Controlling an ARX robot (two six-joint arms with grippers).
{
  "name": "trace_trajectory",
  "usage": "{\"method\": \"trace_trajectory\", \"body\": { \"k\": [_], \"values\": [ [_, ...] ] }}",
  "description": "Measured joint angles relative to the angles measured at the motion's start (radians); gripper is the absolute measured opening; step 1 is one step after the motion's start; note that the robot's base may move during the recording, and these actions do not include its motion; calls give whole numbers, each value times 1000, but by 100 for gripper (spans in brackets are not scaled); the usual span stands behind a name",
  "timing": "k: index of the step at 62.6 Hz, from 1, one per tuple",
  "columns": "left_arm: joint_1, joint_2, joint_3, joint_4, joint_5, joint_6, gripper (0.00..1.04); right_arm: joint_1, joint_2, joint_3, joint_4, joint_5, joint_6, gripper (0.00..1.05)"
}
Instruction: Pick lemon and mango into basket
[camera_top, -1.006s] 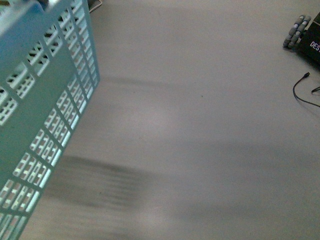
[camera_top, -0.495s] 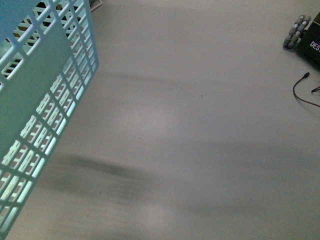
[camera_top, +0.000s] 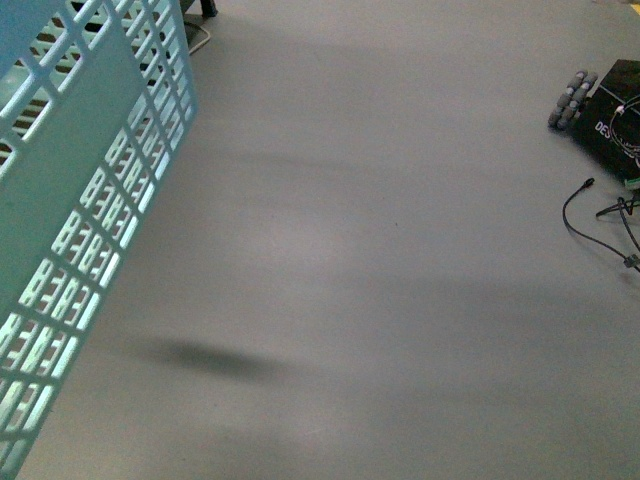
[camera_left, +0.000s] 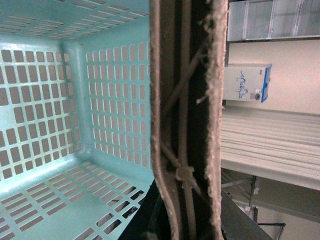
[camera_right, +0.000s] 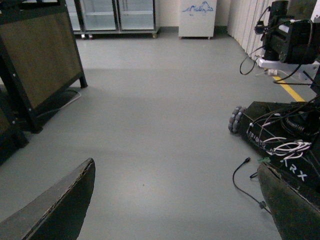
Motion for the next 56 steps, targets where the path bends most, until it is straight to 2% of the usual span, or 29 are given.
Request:
{"method": "trace_trajectory", "body": {
  "k": [56],
  "values": [
    [0, 0, 0, 0, 2, -2, 7, 0, 0, 0, 0, 0, -1, 96]
  ]
}}
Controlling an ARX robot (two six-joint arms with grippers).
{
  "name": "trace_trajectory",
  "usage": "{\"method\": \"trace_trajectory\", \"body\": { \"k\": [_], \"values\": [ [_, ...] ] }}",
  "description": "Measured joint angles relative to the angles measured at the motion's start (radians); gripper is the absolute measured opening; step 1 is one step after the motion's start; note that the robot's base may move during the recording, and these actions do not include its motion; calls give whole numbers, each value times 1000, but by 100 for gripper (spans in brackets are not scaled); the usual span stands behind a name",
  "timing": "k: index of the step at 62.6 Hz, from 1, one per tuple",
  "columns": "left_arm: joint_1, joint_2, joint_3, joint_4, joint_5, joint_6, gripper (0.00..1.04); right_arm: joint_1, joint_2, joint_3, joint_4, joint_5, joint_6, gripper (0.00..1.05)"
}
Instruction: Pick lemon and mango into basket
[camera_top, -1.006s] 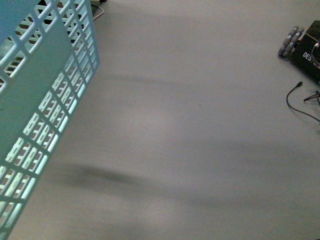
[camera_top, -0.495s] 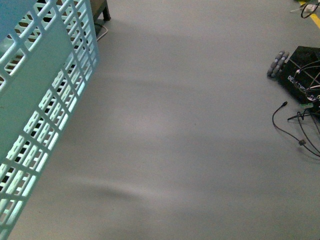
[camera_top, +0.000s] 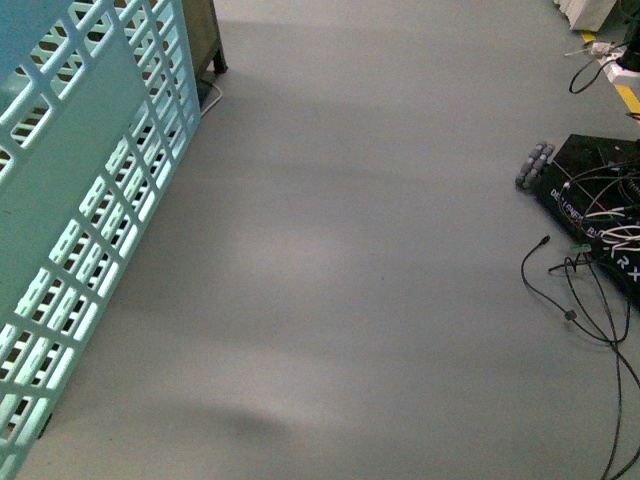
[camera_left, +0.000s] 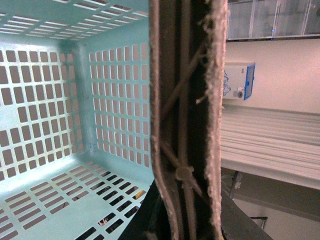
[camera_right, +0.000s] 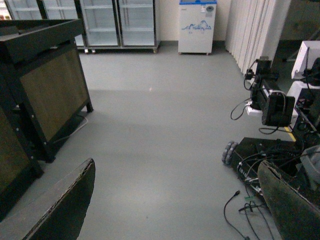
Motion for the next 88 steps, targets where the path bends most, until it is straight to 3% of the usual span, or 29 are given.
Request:
{"method": "trace_trajectory", "body": {
  "k": [88],
  "values": [
    [-2, -3, 0, 0, 2, -6, 6, 0, 0, 0, 0, 3, 0, 96]
  ]
}}
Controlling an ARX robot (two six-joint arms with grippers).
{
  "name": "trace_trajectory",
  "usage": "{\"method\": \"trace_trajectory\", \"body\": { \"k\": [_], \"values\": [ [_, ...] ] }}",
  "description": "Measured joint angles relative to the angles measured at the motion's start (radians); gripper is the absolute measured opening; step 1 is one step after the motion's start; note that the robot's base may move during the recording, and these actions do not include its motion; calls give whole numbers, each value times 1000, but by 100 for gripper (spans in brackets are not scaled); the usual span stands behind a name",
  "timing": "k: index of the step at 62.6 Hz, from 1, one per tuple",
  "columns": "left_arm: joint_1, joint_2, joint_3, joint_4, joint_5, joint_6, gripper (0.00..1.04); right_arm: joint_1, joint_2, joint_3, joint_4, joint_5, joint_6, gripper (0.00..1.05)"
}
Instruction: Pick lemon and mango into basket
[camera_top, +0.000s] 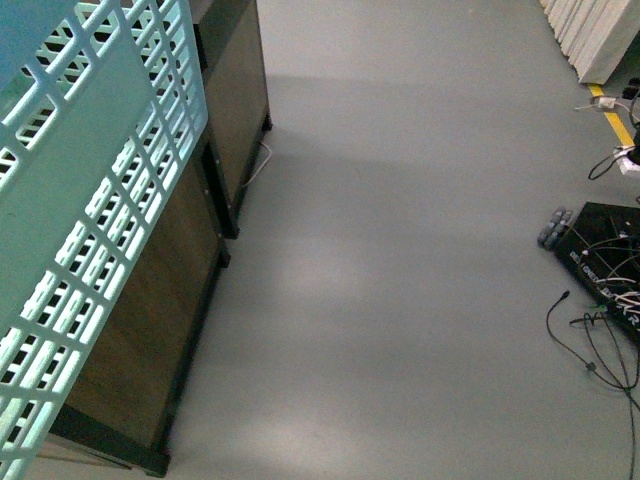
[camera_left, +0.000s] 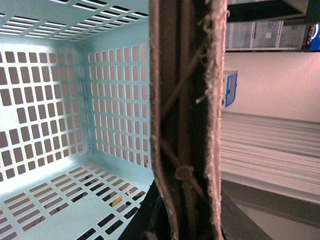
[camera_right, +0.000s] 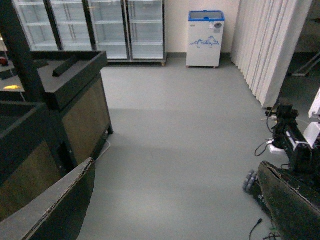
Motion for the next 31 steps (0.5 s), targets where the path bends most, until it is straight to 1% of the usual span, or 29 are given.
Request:
{"method": "trace_trajectory", "body": {
  "k": [31],
  "values": [
    [0, 2, 0, 0, -1, 2, 6, 0, 0, 0, 0, -2, 0, 96]
  ]
}}
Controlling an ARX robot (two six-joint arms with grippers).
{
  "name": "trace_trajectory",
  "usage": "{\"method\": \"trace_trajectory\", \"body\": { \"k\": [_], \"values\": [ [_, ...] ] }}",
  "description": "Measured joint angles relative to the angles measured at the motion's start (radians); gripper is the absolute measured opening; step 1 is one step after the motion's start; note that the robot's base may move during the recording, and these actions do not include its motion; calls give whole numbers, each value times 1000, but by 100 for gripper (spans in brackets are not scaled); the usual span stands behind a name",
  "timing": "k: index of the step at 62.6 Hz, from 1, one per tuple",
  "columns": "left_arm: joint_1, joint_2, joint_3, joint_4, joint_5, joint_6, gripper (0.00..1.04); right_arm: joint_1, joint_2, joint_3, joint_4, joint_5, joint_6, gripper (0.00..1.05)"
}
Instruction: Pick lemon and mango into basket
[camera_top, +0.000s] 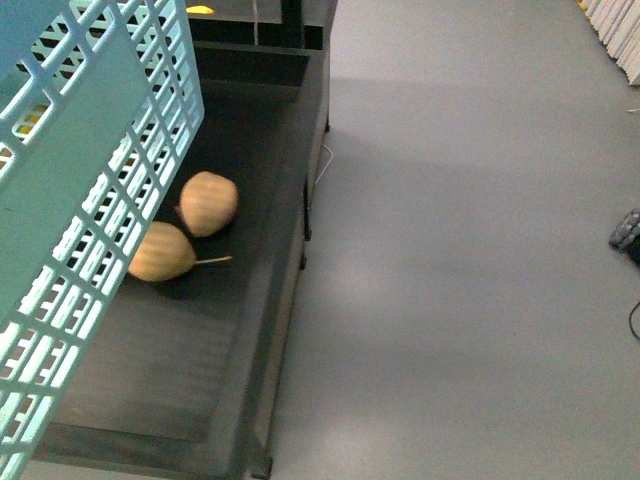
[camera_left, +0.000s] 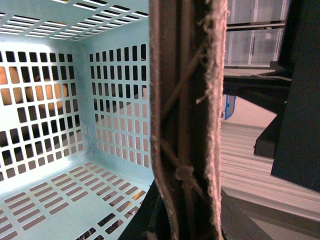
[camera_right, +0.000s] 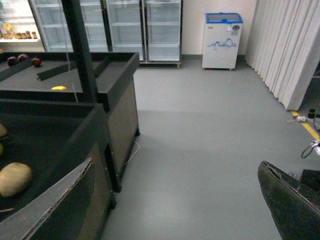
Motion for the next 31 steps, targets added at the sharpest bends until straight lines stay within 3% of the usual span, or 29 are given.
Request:
{"method": "trace_trajectory", "body": {
  "k": [31],
  "values": [
    [1, 0, 0, 0, -1, 4, 6, 0, 0, 0, 0, -1, 0, 96]
  ]
}}
